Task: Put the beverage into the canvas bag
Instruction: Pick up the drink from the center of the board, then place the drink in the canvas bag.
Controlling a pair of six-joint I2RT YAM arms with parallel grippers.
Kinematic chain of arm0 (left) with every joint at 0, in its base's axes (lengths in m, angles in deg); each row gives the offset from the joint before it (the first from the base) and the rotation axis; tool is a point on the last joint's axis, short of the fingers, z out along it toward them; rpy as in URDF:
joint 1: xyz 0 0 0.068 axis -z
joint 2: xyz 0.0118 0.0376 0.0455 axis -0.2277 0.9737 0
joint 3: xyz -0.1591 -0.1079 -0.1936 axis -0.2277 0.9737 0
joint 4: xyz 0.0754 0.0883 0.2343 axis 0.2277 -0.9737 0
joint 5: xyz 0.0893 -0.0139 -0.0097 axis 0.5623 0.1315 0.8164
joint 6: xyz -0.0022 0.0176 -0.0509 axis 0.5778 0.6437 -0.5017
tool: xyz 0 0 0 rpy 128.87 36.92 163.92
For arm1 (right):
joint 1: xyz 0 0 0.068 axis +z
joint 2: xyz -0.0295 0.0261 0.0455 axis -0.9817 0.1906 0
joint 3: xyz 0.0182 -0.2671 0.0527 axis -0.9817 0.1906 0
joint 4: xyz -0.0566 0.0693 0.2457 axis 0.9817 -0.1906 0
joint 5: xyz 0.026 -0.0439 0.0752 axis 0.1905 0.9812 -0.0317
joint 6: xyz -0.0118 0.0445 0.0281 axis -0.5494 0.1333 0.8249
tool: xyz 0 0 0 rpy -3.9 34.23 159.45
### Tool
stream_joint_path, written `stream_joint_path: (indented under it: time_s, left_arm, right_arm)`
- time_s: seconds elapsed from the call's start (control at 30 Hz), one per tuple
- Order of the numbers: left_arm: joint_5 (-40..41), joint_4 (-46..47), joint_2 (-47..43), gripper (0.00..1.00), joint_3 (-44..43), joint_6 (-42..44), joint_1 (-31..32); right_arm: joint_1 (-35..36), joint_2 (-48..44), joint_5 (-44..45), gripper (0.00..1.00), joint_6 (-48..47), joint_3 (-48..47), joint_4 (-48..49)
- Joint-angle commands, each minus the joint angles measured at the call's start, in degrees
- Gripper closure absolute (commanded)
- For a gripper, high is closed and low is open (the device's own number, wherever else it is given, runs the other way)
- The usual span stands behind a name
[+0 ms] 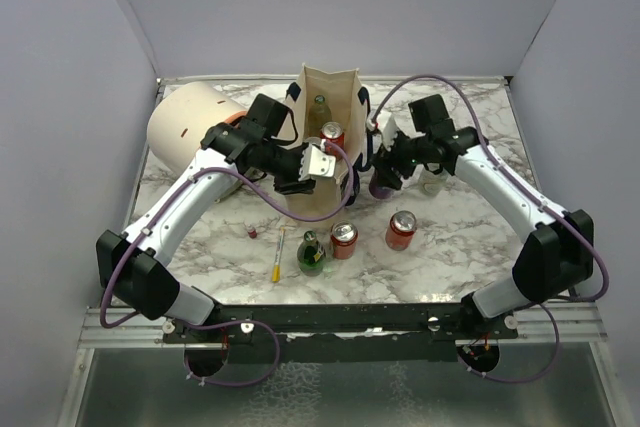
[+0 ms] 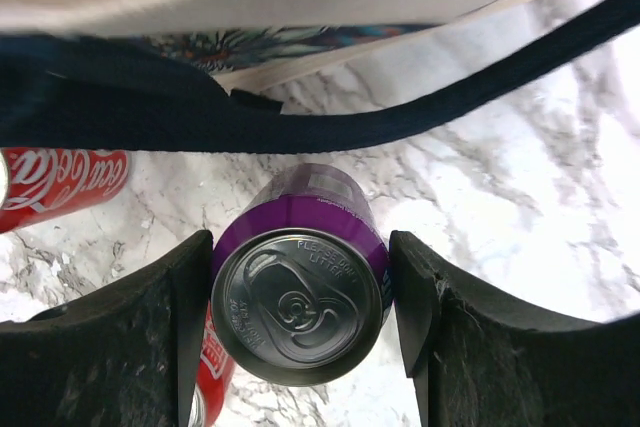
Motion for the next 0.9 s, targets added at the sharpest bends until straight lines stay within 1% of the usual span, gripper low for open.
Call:
stream_joint_path:
  time_s: [0.0,0.17,0.3,0.37,0.43,0.6,0.73,0.87]
  left_arm:
    - [-4.38,-0.43,-0.59,0.58,-3.26,0.61,0.28]
    - [-5.94,6.87,-1.34,0.50,-2.03,-4.01,0.29]
    - [-7.94,9.74,0.03,0.50,-2.11,-4.93,0.70]
    - [-8.27,8.94,1.19,0.55,-3.23,-4.57,1.24]
    - [-8.27,7.54,1.89,0.61,-4.42,-3.90,1.55]
    - [-7.02,3.92,1.40,0.83,-4.22,1.62,2.90]
    - [-6.91,3.69,0.08,0.90,-1.43,4.53,3.71]
    - [-7.67,3.40,-0.54,0.95,0.68,6.04,4.53]
  right_arm:
    - [-0.05,-5.57,2.08,0.99,4.39,-7.79,0.20]
    - [-0.14,-7.73,4.56,0.99,5.68,-13.93,-0.36]
    - [-0.18,-7.93,5.98,0.99,5.17,-20.06,-0.64]
    - [-0.15,-6.75,4.07,0.99,4.67,-25.30,-1.52]
    - [-0.15,-4.84,0.98,0.99,4.26,-29.91,-2.85]
    - [0.28,2.08,-6.07,0.99,5.74,-41.03,-5.24]
    - [1.27,8.57,-11.45,0.99,7.29,-47.41,-5.60]
    - [3.56,14.36,-16.03,0.99,7.60,-51.26,-6.48]
